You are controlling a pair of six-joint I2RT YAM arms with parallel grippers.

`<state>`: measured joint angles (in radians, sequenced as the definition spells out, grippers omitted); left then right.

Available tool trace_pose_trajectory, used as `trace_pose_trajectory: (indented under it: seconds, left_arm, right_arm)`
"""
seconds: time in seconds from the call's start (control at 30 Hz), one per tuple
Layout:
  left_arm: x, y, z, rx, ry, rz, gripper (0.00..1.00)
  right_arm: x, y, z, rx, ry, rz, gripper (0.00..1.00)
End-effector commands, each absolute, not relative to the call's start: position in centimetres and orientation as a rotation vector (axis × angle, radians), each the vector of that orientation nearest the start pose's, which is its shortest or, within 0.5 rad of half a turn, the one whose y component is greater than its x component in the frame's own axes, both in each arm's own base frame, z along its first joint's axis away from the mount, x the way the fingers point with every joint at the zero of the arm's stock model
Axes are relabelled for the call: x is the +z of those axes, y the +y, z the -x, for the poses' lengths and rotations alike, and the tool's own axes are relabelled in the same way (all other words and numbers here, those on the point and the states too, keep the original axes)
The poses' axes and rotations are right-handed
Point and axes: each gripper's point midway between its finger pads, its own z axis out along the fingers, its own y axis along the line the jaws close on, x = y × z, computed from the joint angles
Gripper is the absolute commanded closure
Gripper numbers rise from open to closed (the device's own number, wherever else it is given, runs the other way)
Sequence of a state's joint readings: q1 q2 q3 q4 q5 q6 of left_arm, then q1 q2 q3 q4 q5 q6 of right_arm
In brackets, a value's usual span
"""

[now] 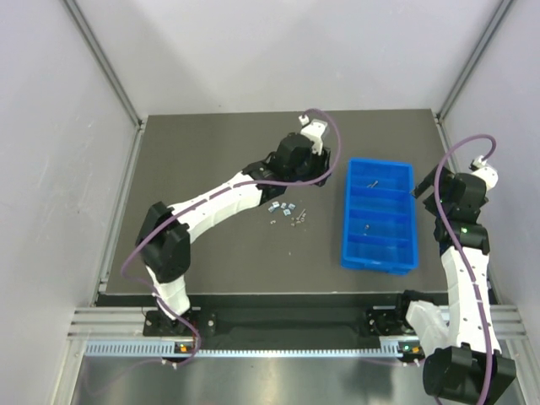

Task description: Sort the screws and nuts into containers

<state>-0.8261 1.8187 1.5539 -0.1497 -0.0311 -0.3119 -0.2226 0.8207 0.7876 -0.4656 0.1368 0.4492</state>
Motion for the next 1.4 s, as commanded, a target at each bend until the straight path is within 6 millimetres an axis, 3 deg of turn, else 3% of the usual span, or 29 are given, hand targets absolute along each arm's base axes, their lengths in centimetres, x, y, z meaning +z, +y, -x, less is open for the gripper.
trace_pose_trajectory:
  seconds: [0.0,0.1,0.6,1.23,1.3,1.37]
  left_arm:
    - [15.0,-37.1,-35.2,-0.475,2.213,-0.562,0.51]
    - [12.7,-35.7,-35.2,-0.375,2.285,-0.541,0.56]
    - [6.0,-34.5,-34.5,-0.238,2.451,-0.549,0.64]
    - [1.7,-34.1,-34.3,-0.163,2.527,-0.594,0.68]
    - [1.0,-33.7,-34.4,-0.120,2.539,-0.591,0.73]
    - [0.6,-33.3,-34.3,-0.085,2.564,-0.581,0.89]
  right_arm:
    - [22.7,-6.7,-28.7,0.017,1.881,-0.723,0.00]
    - [22.5,-6.7,-28.5,0.013,1.889,-0.720,0.00]
    - [21.6,-6.8,-28.1,0.006,1.906,-0.737,0.00]
    - [21.2,-6.9,-28.4,-0.002,1.919,-0.737,0.00]
    - [21.3,-6.9,-28.4,-0.005,1.917,-0.736,0.00]
    - [21.4,-7.0,-28.5,-0.003,1.915,-0.738,0.00]
